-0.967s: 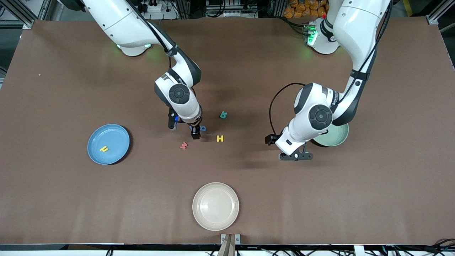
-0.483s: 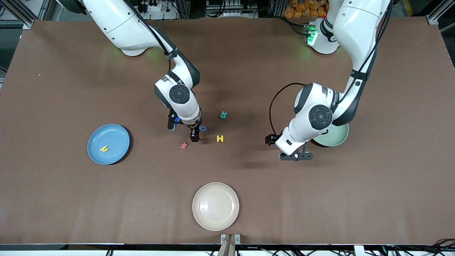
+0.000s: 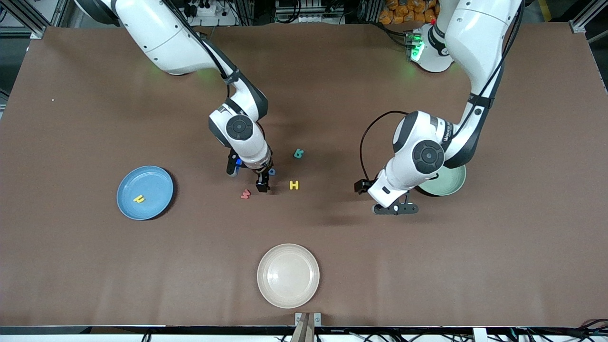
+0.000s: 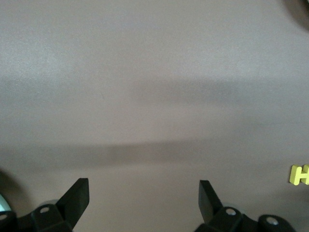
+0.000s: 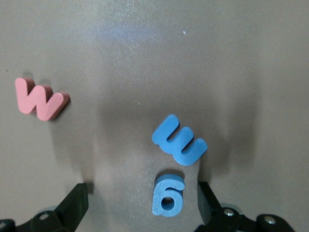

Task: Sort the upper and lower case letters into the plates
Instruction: 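Grasp the blue 6 with the right gripper and lift it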

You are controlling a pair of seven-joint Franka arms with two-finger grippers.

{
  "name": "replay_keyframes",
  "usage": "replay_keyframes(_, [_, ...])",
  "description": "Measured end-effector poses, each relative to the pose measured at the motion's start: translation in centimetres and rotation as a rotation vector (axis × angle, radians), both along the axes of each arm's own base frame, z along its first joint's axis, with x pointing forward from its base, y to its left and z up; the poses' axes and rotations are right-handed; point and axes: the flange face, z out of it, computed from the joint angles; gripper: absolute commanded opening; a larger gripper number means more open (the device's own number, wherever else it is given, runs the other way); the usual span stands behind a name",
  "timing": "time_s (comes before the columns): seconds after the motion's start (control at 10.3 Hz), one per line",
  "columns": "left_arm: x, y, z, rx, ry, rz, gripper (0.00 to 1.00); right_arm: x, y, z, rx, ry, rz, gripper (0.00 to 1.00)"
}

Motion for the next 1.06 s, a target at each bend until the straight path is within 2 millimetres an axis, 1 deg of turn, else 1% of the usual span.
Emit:
replay_keyframes(0.1, [0.0, 0.0, -0.02, 0.0, 0.0, 0.0, 1.0, 0.01, 0.01, 0.01, 0.0, 0.0, -0.002, 1.0])
replay_keyframes(0.19, [0.0, 0.0, -0.02, 0.0, 0.0, 0.0, 1.0, 0.02, 0.02, 0.03, 0.001, -0.001, -0.003, 0.54])
replay_keyframes(0.29, [0.0, 0.0, -0.02, 0.0, 0.0, 0.0, 1.0, 0.02, 0.04, 0.04, -0.002, -0.003, 0.002, 0.01])
replay_keyframes(0.58, [-0.03, -0.01, -0.12, 0.001, 0.002, 0.0, 1.0, -0.01, 0.43, 0.37, -0.021, -0.032, 0.046, 0.0])
replay_keyframes(0.87, [-0.08, -0.09, -0.18, 0.001, 0.004, -0.002, 1.0, 0.25, 0.57, 0.93, -0.025, -0.048, 0.059, 0.0])
replay_keyframes(1.06, [-0.08, -0.08, -0.2, 0.002, 0.004, -0.002, 1.0, 0.28, 0.53, 0.96, -0.039, -0.056, 0.078, 0.0])
